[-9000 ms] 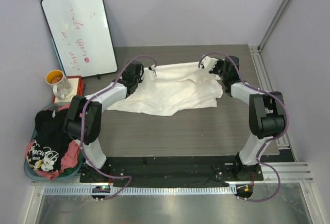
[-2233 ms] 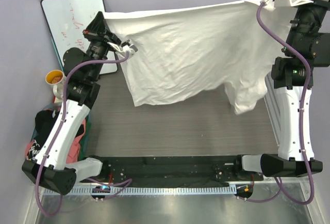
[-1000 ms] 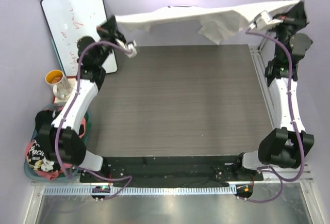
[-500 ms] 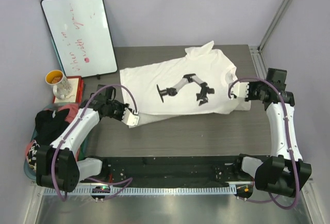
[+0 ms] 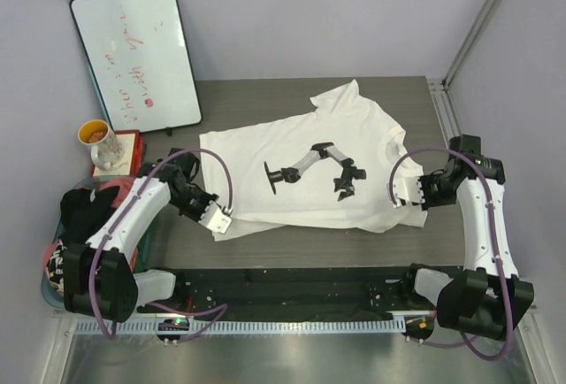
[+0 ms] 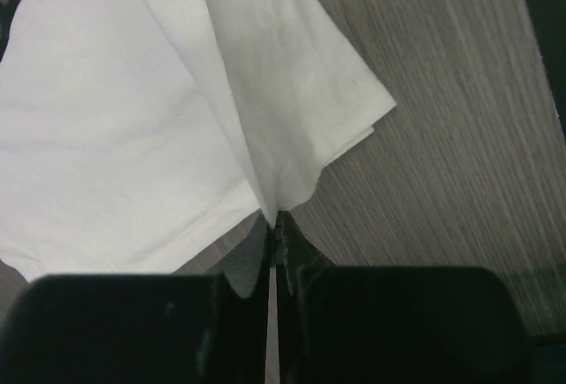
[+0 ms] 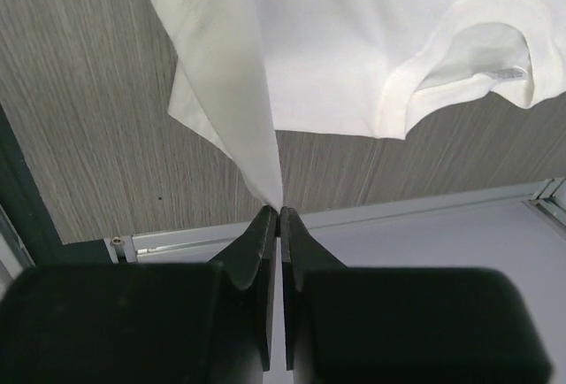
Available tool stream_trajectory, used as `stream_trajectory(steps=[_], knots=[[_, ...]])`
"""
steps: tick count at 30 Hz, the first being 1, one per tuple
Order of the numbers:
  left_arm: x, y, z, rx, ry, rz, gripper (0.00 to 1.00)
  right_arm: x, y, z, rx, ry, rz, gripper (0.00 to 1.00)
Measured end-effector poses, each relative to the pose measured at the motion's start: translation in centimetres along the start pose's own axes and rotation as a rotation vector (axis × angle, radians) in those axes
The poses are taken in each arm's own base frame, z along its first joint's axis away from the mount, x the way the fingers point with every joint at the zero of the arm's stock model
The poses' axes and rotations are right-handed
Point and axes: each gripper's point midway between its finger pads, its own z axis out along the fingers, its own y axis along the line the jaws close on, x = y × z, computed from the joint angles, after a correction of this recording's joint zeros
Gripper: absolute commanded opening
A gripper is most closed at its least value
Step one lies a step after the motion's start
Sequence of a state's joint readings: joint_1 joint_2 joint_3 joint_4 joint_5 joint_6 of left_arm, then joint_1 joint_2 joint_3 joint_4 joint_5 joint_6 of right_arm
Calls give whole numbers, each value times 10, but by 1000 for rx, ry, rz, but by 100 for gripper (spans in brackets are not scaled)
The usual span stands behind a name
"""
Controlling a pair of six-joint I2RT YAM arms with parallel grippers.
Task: Fold and stack the t-shirts
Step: Flatten out the tshirt
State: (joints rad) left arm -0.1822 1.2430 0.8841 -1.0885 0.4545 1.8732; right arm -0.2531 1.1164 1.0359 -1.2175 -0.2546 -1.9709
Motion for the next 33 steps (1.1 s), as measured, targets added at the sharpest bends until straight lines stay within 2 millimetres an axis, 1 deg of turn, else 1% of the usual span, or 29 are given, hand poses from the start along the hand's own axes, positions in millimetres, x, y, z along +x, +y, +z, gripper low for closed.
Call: stream_trajectory(steps=[3, 4, 5, 6, 7, 8, 9, 10, 12, 13, 14, 16, 17, 18, 19, 20, 21, 22, 23, 24, 25, 26, 27, 30, 32, 33], knots=[[-6, -6, -7, 28, -9, 13, 1, -2, 6, 1, -11, -4, -5, 23], [-9, -8, -11, 37, -12, 18, 2, -3, 8, 1, -13, -3, -7, 33], [-11, -8, -14, 44, -16, 26, 2, -3, 10, 1, -17, -3, -7, 39], [-13, -9, -18, 51, -19, 32, 6, -4, 13, 1, -21, -2, -8, 44], [-15, -8, -21, 53, -20, 44, 10, -4, 15, 1, -27, 0, -8, 58], [-16, -7, -24, 52, -20, 51, 14, -4, 18, 1, -35, 0, -6, 63], [-17, -5, -27, 51, -20, 56, 26, -5, 20, 0, -43, 0, -8, 65], [-18, -3, -30, 47, -18, 67, 40, -5, 21, 0, -49, 1, -6, 67], [-19, 1, -35, 41, -13, 77, 78, -5, 23, 0, -55, 1, -6, 69], [-19, 2, -37, 37, -9, 88, 82, -5, 22, 0, -51, 0, -6, 70], [-20, 4, -39, 33, -10, 97, 84, -5, 19, 0, -41, 0, -9, 70], [-21, 7, -42, 25, -8, 95, 86, -2, 8, 3, 4, 3, -6, 69], [-22, 9, -45, 19, -7, 98, 86, 0, -2, 5, 41, 4, 16, 67], [-22, 11, -47, 13, -4, 100, 84, 4, -11, 8, 73, 8, 38, 61], [-22, 12, -48, 9, -2, 87, 83, 9, -24, 12, 113, 12, 68, 49], [-21, 13, -48, 0, 2, 65, 75, 15, -37, 17, 149, 13, 100, 44], [-17, 18, -46, -21, 16, 47, 67, 21, -50, 24, 181, 13, 140, 31], [-10, 24, -43, -48, 37, 22, 62, 27, -63, 32, 209, 11, 185, 27], [-1, 31, -38, -77, 61, -1, 49, 33, -74, 41, 224, 6, 227, 24], [7, 38, -34, -100, 84, -20, 38, 38, -83, 48, 234, -2, 270, 16], [17, 44, -30, -116, 107, -52, 29, 43, -95, 57, 247, -10, 326, 11], [28, 54, -24, -132, 131, -82, 6, 50, -110, 67, 257, -19, 384, 6], [37, 61, -19, -140, 148, -112, 0, 56, -126, 76, 277, -28, 435, 1], [64, 82, -6, -153, 203, -218, 0, 71, -171, 97, 330, -52, 562, 1], [80, 99, -3, -178, 243, -267, 0, 82, -205, 107, 376, -67, 641, 1], [88, 110, -3, -200, 267, -293, 0, 86, -222, 111, 405, -77, 671, 1]])
